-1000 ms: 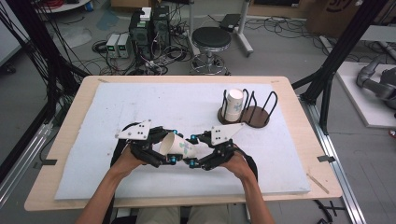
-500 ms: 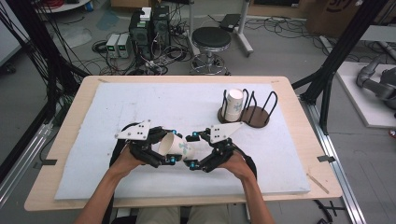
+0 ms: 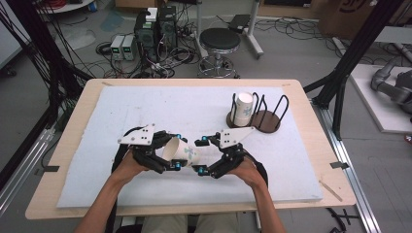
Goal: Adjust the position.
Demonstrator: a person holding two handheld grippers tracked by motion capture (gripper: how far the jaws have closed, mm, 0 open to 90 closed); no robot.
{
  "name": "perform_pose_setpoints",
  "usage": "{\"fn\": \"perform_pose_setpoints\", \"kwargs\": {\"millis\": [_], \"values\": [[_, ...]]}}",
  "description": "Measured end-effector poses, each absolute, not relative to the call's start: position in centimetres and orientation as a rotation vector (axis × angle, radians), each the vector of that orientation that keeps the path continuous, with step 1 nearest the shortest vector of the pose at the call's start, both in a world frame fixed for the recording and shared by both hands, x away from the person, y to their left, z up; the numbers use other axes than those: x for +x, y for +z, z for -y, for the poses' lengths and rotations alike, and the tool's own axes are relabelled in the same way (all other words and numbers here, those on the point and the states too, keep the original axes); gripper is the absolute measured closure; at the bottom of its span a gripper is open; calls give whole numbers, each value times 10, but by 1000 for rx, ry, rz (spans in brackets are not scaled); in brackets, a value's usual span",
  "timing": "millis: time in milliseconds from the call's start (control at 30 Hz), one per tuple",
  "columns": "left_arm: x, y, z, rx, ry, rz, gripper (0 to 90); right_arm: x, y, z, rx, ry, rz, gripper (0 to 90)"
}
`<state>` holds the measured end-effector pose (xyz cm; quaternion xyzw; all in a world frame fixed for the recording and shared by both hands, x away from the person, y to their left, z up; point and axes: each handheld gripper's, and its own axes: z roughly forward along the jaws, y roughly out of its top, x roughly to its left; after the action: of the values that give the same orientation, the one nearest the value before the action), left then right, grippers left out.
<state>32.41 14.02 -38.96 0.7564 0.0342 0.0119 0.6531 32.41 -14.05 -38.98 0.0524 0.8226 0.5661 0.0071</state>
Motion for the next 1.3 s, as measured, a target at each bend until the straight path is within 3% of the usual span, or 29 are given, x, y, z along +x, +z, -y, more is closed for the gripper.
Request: {"fn": "perform_pose_setpoints", "kwargs": {"millis": [833,1300], "values": [[338,-362,-149,1917,86,-148,312,316,-401,177,447,1688,-2446,182],[354,-354,-139,2115,108,-160,315,310,-414,211,725,1557,-2299,182]]}}
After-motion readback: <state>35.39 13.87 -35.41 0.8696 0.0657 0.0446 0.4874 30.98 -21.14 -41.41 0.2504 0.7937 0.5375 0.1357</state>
